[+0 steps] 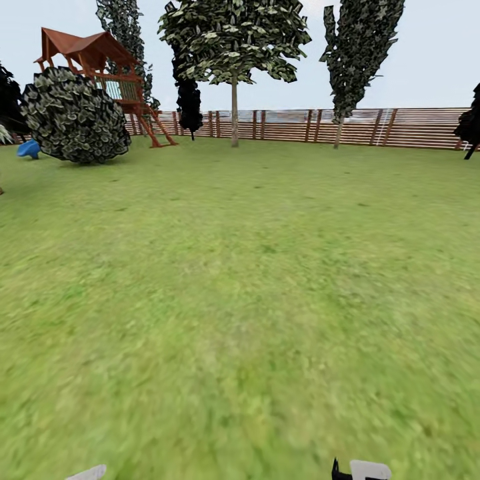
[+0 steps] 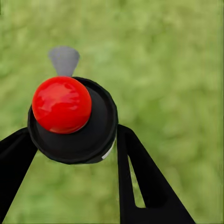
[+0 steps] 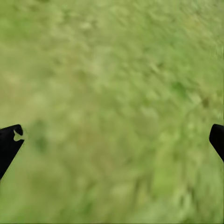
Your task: In the garden, pick up the pesticide atomizer on the floor and spray pesticide onto both trees until each tree trunk is fully covered.
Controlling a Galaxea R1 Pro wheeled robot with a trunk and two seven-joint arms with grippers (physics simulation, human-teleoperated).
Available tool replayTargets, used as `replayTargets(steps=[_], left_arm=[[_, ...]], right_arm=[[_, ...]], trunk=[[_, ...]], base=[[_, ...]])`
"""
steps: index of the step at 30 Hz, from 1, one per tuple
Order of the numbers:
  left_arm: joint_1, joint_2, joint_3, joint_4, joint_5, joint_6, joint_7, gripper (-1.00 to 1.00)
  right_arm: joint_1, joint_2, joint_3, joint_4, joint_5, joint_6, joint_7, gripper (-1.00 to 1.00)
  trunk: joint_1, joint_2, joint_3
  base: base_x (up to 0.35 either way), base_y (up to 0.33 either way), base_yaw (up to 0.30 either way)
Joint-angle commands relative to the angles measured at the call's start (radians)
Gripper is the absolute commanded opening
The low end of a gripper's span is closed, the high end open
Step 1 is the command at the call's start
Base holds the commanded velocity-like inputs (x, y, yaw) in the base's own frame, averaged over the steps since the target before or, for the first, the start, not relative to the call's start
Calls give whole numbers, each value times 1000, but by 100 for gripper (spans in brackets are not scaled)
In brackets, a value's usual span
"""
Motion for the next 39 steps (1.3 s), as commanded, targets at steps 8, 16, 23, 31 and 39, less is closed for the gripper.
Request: replayTargets(steps=[8, 16, 23, 31, 39], left_arm=[[0, -1, 5, 1, -5, -3, -1, -100], [-1, -3, 5, 1, -5, -3, -1, -100], [1, -1, 5, 1, -5, -3, -1, -100], [1, 1, 6, 1, -5, -3, -1, -100], [1, 1, 7, 1, -5, -3, -1, -100]], right_arm=[[5, 0, -6, 1, 11, -1, -5, 100], [5, 0, -6, 1, 11, -1, -5, 100], [6, 0, -6, 1, 11, -1, -5, 100], [6, 0, -6, 1, 11, -1, -5, 100], [7, 0, -6, 1, 11, -1, -5, 100]], trunk=[[0, 0, -1], [0, 0, -1], [0, 0, -1], [0, 0, -1], [0, 0, -1]], base=[[340, 0, 0], [340, 0, 0], [340, 0, 0], [340, 0, 0], [340, 0, 0]])
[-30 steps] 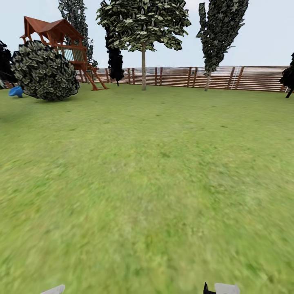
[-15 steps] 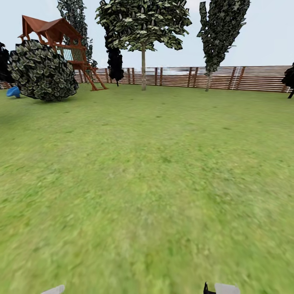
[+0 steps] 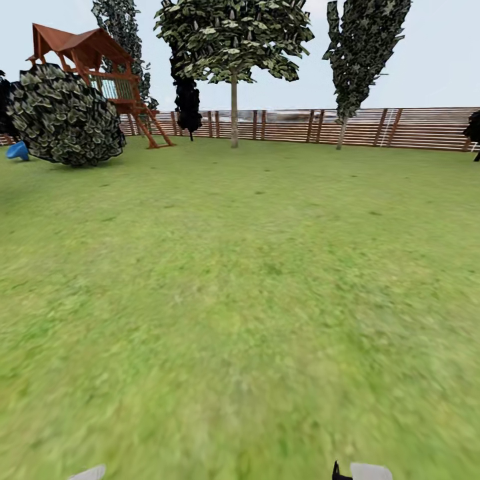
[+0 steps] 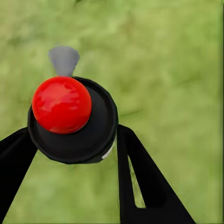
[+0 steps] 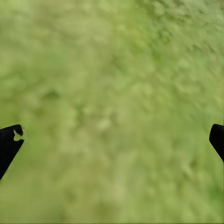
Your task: In the garden, pick up the pesticide atomizer on the floor and spray pesticide onto both trees until each tree trunk is fully covered.
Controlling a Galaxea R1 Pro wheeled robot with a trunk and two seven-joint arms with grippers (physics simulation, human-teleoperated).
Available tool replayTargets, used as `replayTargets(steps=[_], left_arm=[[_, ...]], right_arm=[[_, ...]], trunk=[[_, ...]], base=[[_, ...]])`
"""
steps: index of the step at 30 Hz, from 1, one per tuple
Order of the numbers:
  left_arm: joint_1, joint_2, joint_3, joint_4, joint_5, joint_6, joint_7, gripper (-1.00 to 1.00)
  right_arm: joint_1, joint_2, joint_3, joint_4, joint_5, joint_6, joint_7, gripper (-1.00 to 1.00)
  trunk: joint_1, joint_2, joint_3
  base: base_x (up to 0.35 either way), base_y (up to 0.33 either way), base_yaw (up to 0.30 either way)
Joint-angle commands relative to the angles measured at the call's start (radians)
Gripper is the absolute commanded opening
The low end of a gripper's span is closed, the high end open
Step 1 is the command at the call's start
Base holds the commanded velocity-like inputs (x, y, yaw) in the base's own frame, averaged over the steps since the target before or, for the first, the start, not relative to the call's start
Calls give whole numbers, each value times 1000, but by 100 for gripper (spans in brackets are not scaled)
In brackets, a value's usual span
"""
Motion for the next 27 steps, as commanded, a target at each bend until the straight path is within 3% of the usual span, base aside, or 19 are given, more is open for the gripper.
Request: replayTargets(steps=[1, 27], left_arm=[[-1, 0, 7, 1, -3, -3, -1, -100], [-1, 0, 7, 1, -3, -3, 1, -100]], right_arm=[[0, 0, -7, 1, 11, -1, -6, 100], [-1, 0, -7, 1, 11, -1, -6, 100]], trunk=[[0, 0, -1], [0, 0, -1]], base=[[340, 0, 0], [340, 0, 0]])
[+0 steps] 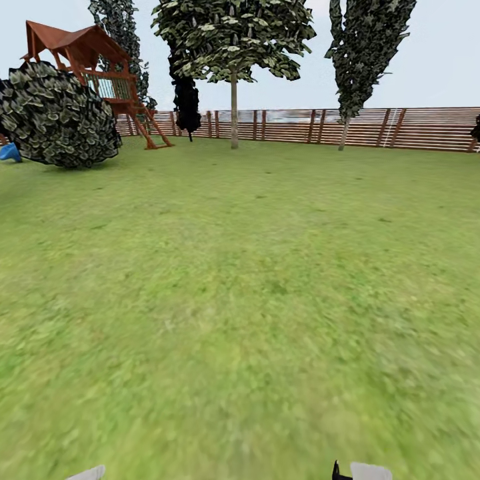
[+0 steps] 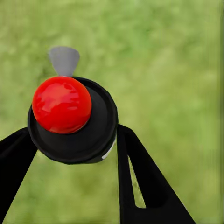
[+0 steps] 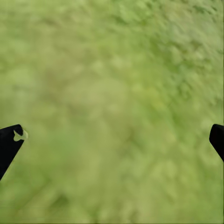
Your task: In the garden, pick up the pesticide atomizer on the floor and spray pesticide onto both trees until each tree trunk is fully covered.
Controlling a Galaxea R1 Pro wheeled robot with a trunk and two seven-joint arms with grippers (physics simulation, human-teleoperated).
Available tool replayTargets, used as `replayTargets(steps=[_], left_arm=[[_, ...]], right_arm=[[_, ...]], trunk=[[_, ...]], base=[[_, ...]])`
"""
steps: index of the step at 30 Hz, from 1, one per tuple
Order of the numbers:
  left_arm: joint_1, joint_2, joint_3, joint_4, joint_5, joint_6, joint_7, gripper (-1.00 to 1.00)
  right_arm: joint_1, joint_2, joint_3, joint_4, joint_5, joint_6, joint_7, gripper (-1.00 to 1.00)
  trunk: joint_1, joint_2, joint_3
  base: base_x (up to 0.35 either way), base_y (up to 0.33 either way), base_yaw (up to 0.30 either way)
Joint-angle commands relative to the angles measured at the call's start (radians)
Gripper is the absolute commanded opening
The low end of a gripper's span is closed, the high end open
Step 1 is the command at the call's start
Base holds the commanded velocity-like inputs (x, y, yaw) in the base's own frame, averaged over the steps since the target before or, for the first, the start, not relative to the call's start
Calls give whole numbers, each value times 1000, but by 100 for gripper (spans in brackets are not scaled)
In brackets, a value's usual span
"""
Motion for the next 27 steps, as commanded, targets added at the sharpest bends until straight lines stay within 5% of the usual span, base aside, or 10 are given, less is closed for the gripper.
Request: replayTargets(steps=[1, 27], left_arm=[[-1, 0, 8, 1, -3, -3, 0, -100], [-1, 0, 7, 1, -3, -3, -1, -100]], right_arm=[[0, 0, -7, 1, 11, -1, -6, 100], [0, 0, -7, 1, 11, -1, -6, 100]], trunk=[[0, 0, -1], [0, 0, -1]], base=[[340, 0, 0], [340, 0, 0]])
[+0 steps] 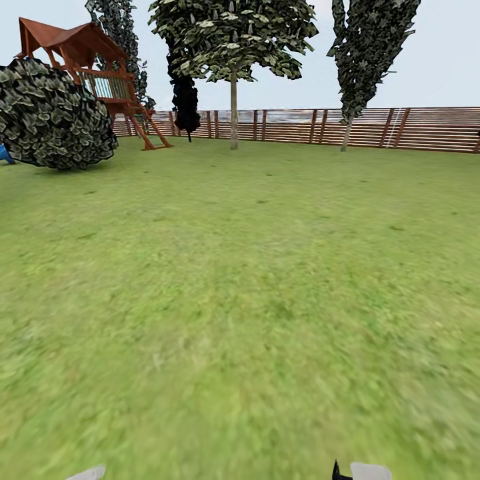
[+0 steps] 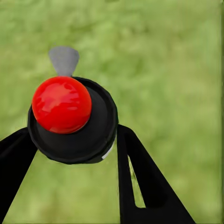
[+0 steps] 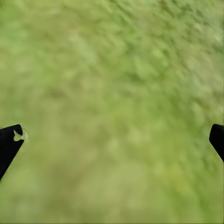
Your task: In the garden, pick up the pesticide atomizer on the floor and spray pesticide onto both trees until each tree trunk is fully covered.
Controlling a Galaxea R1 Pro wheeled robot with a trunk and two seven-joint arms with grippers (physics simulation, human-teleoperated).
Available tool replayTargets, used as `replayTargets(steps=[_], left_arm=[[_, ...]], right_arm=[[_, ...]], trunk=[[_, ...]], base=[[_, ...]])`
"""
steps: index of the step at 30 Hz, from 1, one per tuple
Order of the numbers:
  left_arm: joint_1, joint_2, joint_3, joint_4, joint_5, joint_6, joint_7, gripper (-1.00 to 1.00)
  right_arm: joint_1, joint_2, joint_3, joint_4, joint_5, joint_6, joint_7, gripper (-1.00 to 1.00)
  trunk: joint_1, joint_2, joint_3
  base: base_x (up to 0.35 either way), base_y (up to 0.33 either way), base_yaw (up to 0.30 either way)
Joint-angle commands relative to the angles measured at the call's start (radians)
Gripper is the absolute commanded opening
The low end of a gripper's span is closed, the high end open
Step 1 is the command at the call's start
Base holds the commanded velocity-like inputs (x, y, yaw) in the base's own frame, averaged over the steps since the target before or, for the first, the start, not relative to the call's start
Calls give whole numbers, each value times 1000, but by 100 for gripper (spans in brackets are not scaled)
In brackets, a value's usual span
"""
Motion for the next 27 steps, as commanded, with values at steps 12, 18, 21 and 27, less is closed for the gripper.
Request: replayTargets(steps=[12, 18, 21, 27], left_arm=[[-1, 0, 8, 1, -3, -3, 0, -100], [-1, 0, 8, 1, -3, -3, 0, -100], [-1, 0, 8, 1, -3, -3, 0, -100], [-1, 0, 7, 1, -3, -3, 0, -100]], right_arm=[[-1, 0, -7, 1, 11, -1, -6, 100], [0, 0, -7, 1, 11, -1, -6, 100], [-1, 0, -7, 1, 11, -1, -6, 100], [-1, 0, -7, 1, 11, -1, -6, 100]], trunk=[[0, 0, -1], [0, 0, -1], [0, 0, -1], [0, 0, -1]], base=[[340, 0, 0], [340, 0, 0], [340, 0, 0], [340, 0, 0]])
